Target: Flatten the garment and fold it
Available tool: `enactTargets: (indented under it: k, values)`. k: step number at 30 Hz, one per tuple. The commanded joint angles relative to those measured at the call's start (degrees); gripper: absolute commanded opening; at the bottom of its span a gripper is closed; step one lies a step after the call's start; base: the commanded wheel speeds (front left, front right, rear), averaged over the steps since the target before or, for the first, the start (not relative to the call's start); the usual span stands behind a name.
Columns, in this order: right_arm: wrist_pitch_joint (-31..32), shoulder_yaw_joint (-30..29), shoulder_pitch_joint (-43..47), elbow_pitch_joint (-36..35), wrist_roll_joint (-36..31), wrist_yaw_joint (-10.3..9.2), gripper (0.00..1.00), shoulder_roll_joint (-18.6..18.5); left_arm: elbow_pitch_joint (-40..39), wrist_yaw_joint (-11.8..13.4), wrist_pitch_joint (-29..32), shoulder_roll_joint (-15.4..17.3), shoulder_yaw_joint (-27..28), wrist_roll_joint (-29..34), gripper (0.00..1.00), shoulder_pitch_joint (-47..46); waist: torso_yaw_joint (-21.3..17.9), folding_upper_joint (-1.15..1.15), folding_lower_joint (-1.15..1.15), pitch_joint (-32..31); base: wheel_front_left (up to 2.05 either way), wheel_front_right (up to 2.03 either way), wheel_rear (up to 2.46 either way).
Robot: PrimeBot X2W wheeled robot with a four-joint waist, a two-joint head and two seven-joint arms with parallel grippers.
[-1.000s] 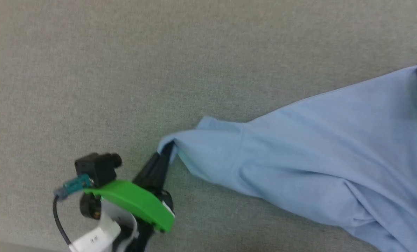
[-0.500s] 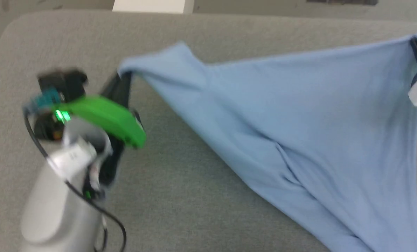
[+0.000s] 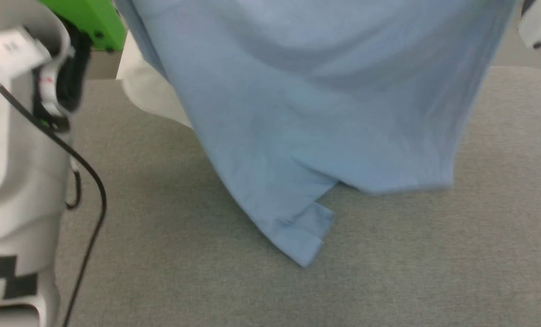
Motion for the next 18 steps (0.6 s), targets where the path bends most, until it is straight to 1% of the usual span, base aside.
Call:
enactTargets:
  k: [1, 6, 13, 16, 18]
  values:
    - [-0.30, 0.49, -1.73, 0.50, -0.47, -0.09, 0.00, 0.15, 0.51, -0.41, 0.55, 0.96, -0.15, 1.14, 0.00, -2.21, -2.31, 0.00, 0.00, -2.33, 0.00, 0.00, 0.00]
    - [0.10, 1.81, -5.41, 1.68, -0.29, -0.09, 0.00, 0.08, 1.69, -0.57, 2.66, 1.78, -0.65, 2.11, 0.00, -8.18, -2.94, 0.00, 0.00, -3.35, 0.00, 0.00, 0.00]
    - [1.64, 2.65, -9.29, 2.71, 0.85, -0.09, 0.00, -0.26, 2.21, -0.80, 6.51, 1.89, -0.80, 1.41, 0.00, -14.73, -3.74, 0.00, 0.00, -3.40, 0.00, 0.00, 0.00]
    - [3.01, 2.52, -10.29, 2.99, 1.78, -0.09, 0.00, 0.15, 2.78, 0.09, 8.35, 1.46, -0.05, 0.33, 0.00, -16.41, -4.22, 0.00, 0.00, -2.91, 0.00, 0.00, 0.00]
    - [4.14, 2.48, -10.90, 3.34, 2.13, -0.09, 0.00, 0.43, 3.43, 0.57, 9.86, 1.74, 0.14, 0.12, 0.00, -17.21, -4.65, 0.00, 0.00, -2.17, 0.00, 0.00, 0.00]
